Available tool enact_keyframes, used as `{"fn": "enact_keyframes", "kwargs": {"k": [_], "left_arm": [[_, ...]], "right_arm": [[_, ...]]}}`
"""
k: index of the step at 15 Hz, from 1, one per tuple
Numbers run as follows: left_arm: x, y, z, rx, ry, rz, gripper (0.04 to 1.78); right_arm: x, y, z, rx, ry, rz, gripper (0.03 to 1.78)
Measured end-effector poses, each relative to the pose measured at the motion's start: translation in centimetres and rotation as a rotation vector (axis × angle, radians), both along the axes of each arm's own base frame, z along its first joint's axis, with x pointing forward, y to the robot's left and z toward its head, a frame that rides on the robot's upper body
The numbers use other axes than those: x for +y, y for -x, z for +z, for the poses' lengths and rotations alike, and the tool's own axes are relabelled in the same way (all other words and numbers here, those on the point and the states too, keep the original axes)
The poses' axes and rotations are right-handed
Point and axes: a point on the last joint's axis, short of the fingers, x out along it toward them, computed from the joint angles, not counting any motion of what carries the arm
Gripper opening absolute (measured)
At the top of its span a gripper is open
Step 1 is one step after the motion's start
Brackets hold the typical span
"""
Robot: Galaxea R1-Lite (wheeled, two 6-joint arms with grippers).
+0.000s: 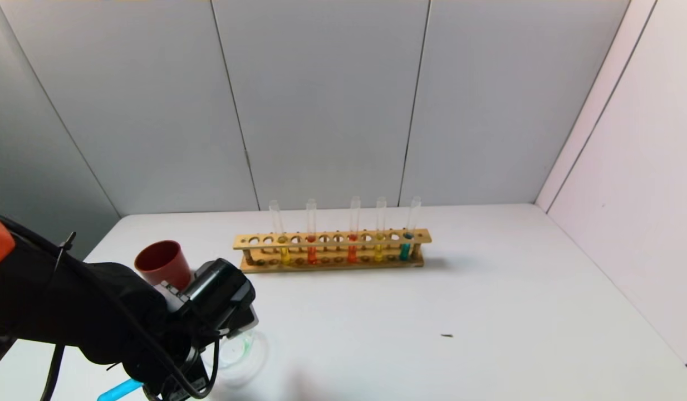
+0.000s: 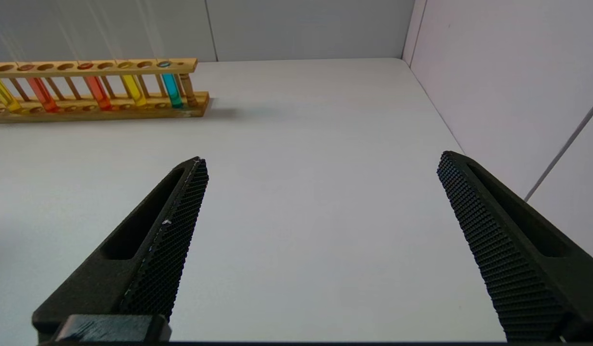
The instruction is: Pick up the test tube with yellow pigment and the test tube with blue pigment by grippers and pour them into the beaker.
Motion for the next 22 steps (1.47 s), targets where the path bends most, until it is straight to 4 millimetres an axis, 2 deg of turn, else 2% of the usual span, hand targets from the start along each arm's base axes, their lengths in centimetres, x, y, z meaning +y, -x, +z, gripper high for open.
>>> {"fn": "enact_keyframes", "kwargs": {"k": [8,22], "left_arm": [[-0.3,-0.6,1.1,0.068,-0.091,0.008,0.32],[-1.1,-2.0,0.6,0.164,-0.191,0.01,0.32]], "right_arm": [[0.0,0.0,0.0,0.0,0.0,0.0,1.74],[0.0,0.0,0.0,0.0,0.0,0.0,1.74]]}}
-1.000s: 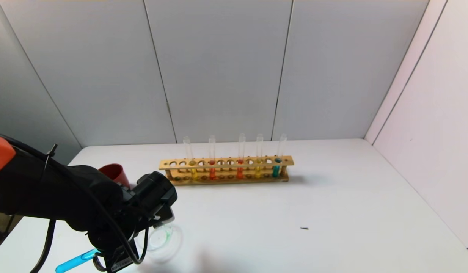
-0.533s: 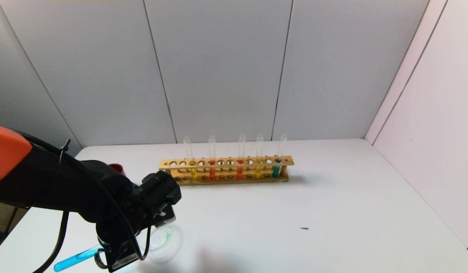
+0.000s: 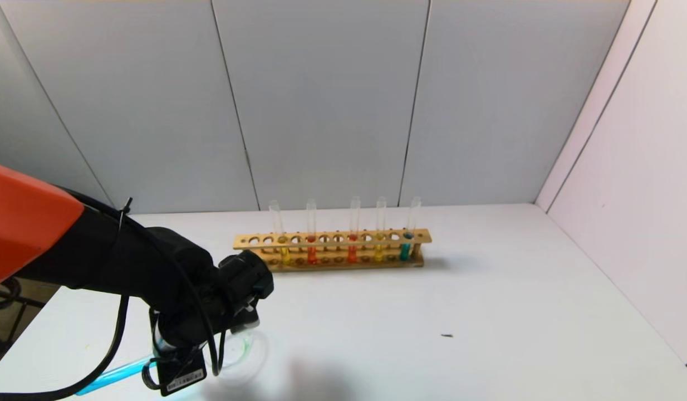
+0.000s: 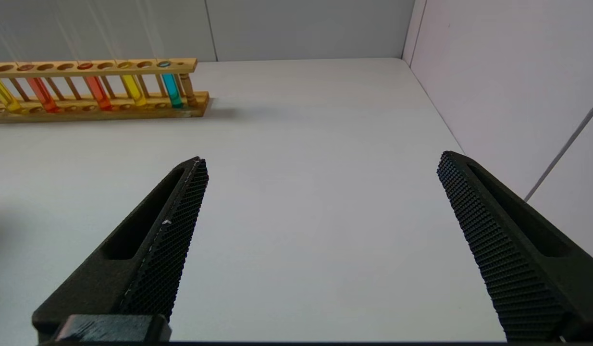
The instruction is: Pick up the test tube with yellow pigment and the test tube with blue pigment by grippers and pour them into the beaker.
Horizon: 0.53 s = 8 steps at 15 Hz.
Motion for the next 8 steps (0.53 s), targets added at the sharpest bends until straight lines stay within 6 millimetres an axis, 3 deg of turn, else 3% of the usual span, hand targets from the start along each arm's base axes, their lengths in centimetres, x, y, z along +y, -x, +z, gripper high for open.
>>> {"fn": "enact_keyframes", "kwargs": {"k": [8], "left_arm": [[-0.61,-0.64,-0.36,0.066,-0.054,-0.012,0.32]], "right_arm": [[0.0,0.0,0.0,0.0,0.0,0.0,1.74]]}}
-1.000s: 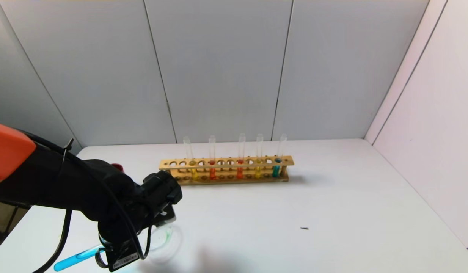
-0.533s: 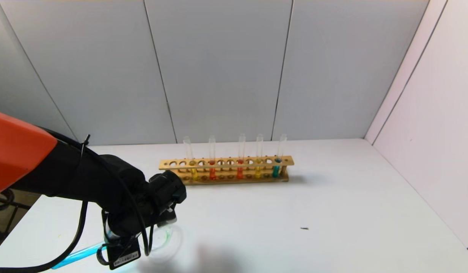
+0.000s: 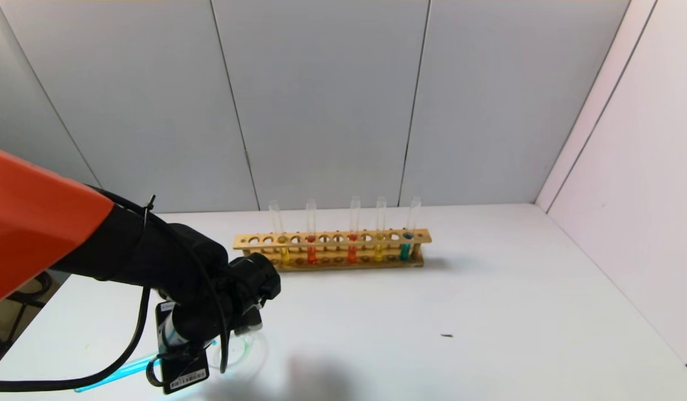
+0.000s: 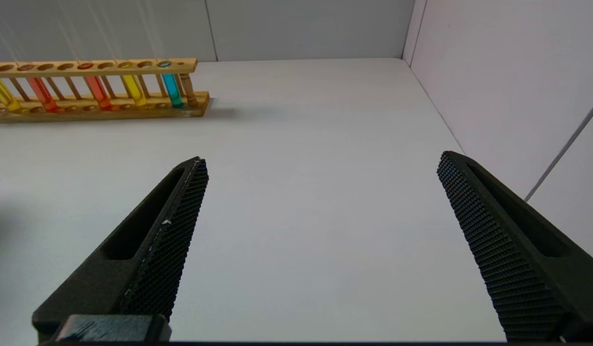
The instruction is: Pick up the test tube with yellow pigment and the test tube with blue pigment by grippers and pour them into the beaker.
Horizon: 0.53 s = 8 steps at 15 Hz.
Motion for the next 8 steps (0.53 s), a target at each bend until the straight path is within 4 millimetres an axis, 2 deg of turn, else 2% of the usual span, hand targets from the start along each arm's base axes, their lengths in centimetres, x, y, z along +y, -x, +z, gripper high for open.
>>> {"fn": "enact_keyframes", "kwargs": {"k": [8], "left_arm": [[-1.3,-0.6,0.4,0.037,-0.046,-0.03,0.32]], "right_arm": [[0.0,0.0,0.0,0.0,0.0,0.0,1.74]]}}
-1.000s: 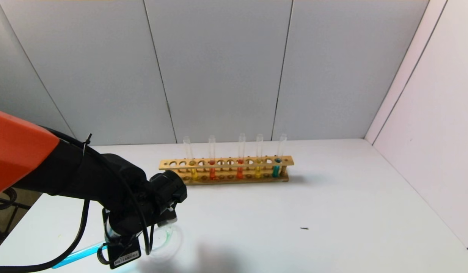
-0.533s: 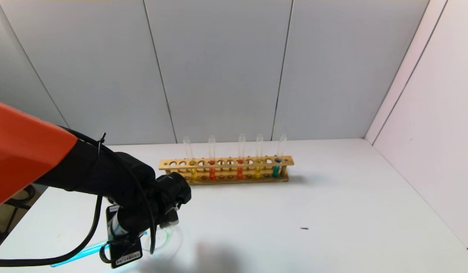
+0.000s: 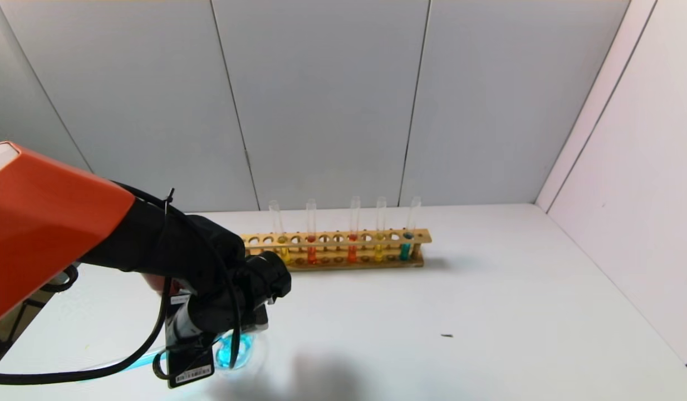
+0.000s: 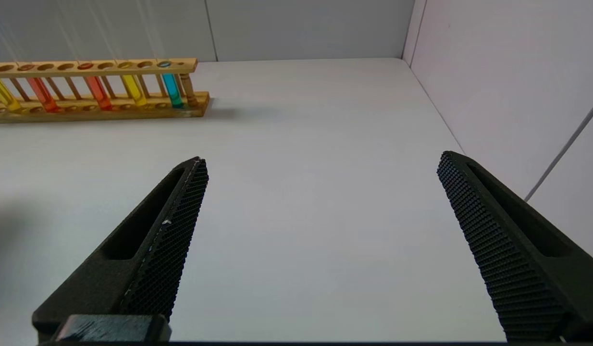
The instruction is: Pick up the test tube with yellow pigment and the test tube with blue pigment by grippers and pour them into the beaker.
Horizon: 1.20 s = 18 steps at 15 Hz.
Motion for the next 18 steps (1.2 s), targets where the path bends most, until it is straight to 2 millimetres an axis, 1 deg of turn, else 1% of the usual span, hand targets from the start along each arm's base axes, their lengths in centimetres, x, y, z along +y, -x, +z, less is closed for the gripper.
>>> {"fn": "enact_keyframes", "kwargs": {"k": [6,10,14,18], "left_arm": [[-0.5,-0.4,-0.2,0.029,-0.056,-0.013,0.32],[-0.9,-0.5,-0.8,0.05,-0.078,-0.023,0.32],[-1.8,-0.7,-1.3,0.071,-0.116,-0.048,0.32],[-2.3,-0.9,-1.9,0.098,-0.137,-0.055,0.32]], "right_arm": [[0.0,0.0,0.0,0.0,0.0,0.0,1.74],[0.0,0.0,0.0,0.0,0.0,0.0,1.74],[0.0,0.0,0.0,0.0,0.0,0.0,1.74],[0.0,0.0,0.0,0.0,0.0,0.0,1.74]]}}
